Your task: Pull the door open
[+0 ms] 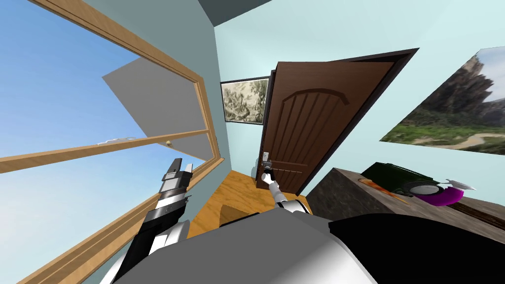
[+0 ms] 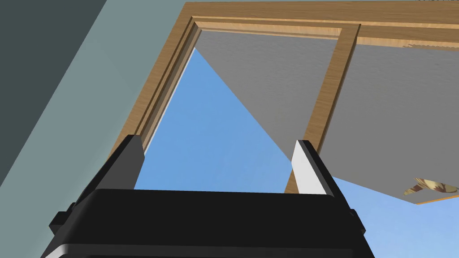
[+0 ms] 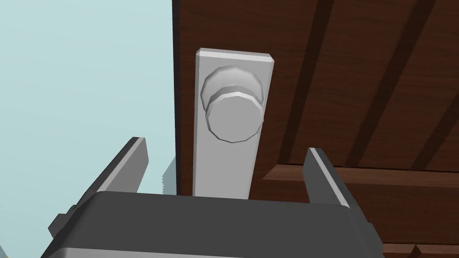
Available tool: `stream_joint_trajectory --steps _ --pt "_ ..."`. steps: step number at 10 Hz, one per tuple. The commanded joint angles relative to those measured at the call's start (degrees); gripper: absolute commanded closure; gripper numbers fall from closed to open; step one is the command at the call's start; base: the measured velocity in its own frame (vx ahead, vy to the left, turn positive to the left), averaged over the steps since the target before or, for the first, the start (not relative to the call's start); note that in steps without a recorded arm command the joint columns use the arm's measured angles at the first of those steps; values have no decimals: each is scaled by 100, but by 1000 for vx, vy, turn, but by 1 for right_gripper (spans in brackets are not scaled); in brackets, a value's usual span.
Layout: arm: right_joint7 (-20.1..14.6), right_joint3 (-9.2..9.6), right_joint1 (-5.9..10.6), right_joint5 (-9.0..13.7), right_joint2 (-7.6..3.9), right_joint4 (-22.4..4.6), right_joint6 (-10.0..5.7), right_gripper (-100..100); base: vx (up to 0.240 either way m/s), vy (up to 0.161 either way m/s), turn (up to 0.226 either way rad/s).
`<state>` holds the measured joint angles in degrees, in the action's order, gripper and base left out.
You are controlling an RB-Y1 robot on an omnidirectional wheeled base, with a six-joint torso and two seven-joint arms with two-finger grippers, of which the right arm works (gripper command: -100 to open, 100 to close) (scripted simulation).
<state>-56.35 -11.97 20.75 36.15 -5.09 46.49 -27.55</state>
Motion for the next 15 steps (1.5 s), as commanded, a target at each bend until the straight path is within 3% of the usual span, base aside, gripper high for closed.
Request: stream_joint_trajectory --steps 1,4,5,6,11,15 --pt "-197 7 24 16 -195 -153 -39 -100 133 -1 115" --pt "-592 -41 -151 77 -676 -164 13 -100 169 -9 136" --pt "-584 9 -122 57 -624 -214 -43 -100 103 -7 33" --pt "-584 9 -122 57 -624 -214 -43 100 -14 -3 -42" --pt "-584 9 -122 57 -624 -214 -43 100 -20 0 1" --pt "-977 295 -230 43 -836 -136 52 100 -204 -58 170"
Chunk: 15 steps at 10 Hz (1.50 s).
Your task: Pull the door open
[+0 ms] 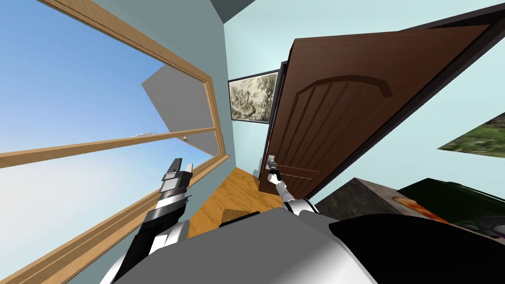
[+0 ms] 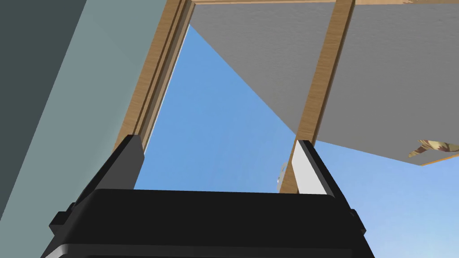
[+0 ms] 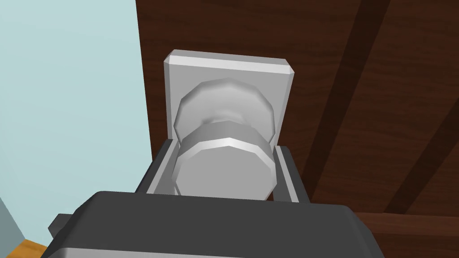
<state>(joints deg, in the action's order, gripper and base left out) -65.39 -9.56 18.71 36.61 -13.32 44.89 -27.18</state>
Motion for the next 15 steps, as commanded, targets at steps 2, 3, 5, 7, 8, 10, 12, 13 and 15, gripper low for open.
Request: stream_joint_trajectory --steps 2,3,5,7,8,10,12,13,15 --pt "-269 196 -71 -10 -118 70 53 100 -212 -52 177" --pt "-367 268 -94 -14 -170 94 73 100 -189 -50 162" --pt "-551 401 -137 -20 -269 137 109 100 -205 -78 166" --pt "-727 529 -178 -27 -363 179 144 100 -198 -51 147" --pt "-772 562 -188 -28 -388 190 153 100 -222 -34 124" --pt "-812 625 -209 -44 -400 183 167 100 -119 -7 59" --pt "-901 732 -233 -66 -438 232 175 100 -194 -62 101" --pt "-952 793 -246 -78 -461 260 180 100 -235 -81 113" --pt "-1060 921 -275 -104 -507 319 190 100 -232 -58 105"
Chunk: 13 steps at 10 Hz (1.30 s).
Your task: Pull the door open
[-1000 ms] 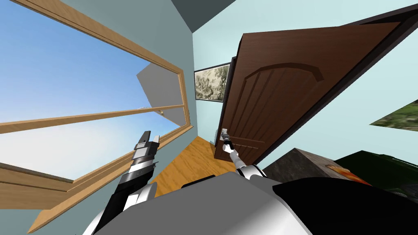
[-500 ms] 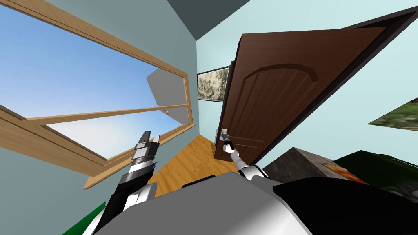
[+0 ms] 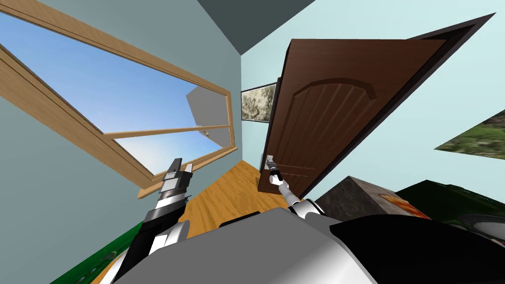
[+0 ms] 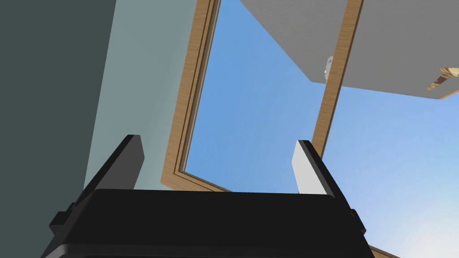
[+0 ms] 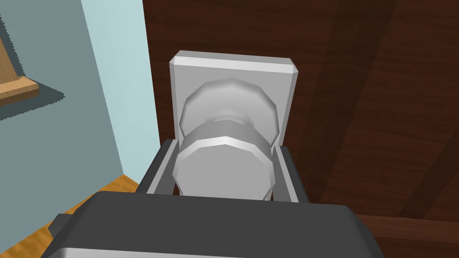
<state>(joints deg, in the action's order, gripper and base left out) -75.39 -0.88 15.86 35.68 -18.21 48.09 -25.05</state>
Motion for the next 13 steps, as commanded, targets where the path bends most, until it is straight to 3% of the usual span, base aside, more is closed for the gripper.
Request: stream_joint_trajectory --steps 1,5,13 --pt "-136 145 -10 -30 -51 40 -16 100 -248 -51 114" --pt "-239 270 -39 -53 -92 48 4 100 -166 -50 70" --pt "-1502 1560 -628 -299 -1039 887 -256 100 -79 6 -86"
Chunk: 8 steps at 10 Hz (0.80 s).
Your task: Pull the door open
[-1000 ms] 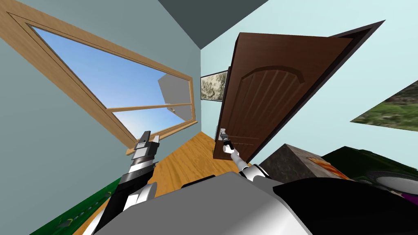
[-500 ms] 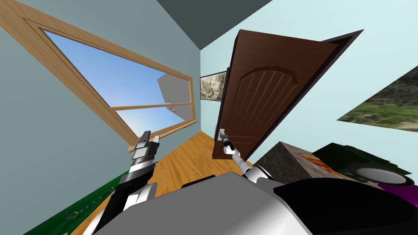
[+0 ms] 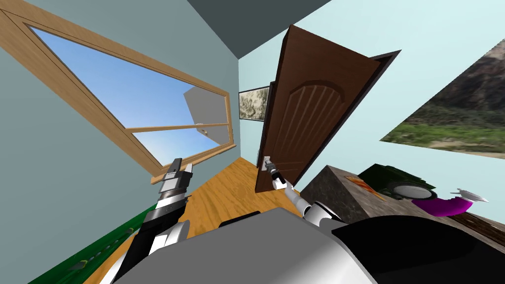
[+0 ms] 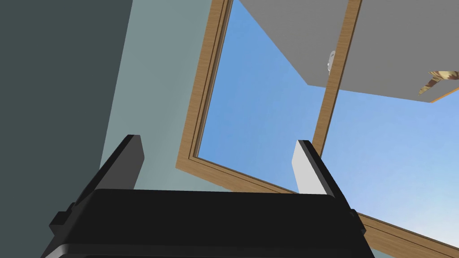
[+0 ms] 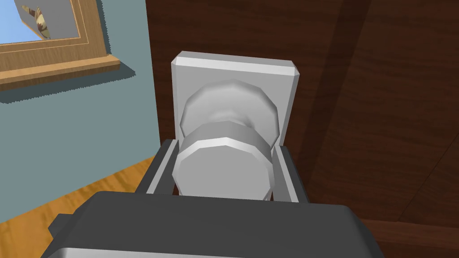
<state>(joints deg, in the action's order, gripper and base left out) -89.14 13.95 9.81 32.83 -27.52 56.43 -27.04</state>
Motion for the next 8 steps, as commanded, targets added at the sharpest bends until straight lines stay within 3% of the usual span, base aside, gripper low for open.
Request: stream_joint_trajectory --steps 1,5,6,7,8 --pt "-279 231 -93 -43 -224 154 -91 100 -90 -12 -86" --pt "-726 683 -298 -130 -566 455 -189 100 -69 -1 -72" --pt "-668 651 -267 -125 -514 374 -167 100 -23 0 -5" --pt "-860 821 -357 -188 -696 432 -350 100 -13 -1 -58" --pt "-966 914 -403 -224 -806 465 -466 100 -21 1 -99"
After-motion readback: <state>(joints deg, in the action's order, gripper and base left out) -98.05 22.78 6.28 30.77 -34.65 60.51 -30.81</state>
